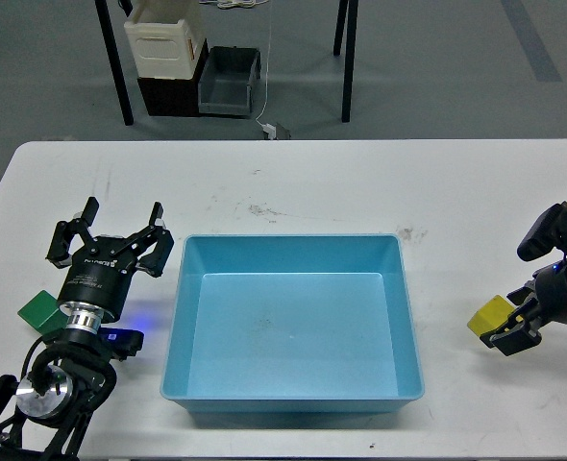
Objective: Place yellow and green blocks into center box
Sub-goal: 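Lower the right gripper onto the yellow cube and close it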
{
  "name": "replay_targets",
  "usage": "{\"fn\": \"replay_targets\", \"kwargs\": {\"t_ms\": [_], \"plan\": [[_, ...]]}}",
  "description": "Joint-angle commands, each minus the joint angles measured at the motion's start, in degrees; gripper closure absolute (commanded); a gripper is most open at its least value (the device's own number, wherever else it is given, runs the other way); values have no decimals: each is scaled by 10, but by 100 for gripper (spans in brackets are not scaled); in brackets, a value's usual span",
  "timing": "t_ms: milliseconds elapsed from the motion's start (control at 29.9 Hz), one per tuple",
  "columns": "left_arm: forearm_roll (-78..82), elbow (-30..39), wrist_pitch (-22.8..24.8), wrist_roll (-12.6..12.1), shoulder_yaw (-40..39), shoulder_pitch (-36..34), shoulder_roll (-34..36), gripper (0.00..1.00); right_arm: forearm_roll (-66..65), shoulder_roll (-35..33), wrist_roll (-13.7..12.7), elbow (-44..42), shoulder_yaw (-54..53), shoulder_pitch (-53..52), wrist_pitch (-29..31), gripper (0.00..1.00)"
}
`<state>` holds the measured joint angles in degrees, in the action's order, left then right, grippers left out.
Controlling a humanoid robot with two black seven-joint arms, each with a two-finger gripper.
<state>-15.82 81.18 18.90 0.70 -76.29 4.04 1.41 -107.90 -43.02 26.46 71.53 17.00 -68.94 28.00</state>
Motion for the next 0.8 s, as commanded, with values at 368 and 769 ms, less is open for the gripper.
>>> {"fn": "replay_targets", "kwargs": {"t_ms": [368, 769], "plan": [[0, -1, 0, 0, -1, 1, 0, 0, 6, 13, 0, -21, -9, 16, 0, 44], [0, -1, 0, 0, -1, 1, 2, 0, 25, -13, 15, -13, -128, -5, 0, 92]]}}
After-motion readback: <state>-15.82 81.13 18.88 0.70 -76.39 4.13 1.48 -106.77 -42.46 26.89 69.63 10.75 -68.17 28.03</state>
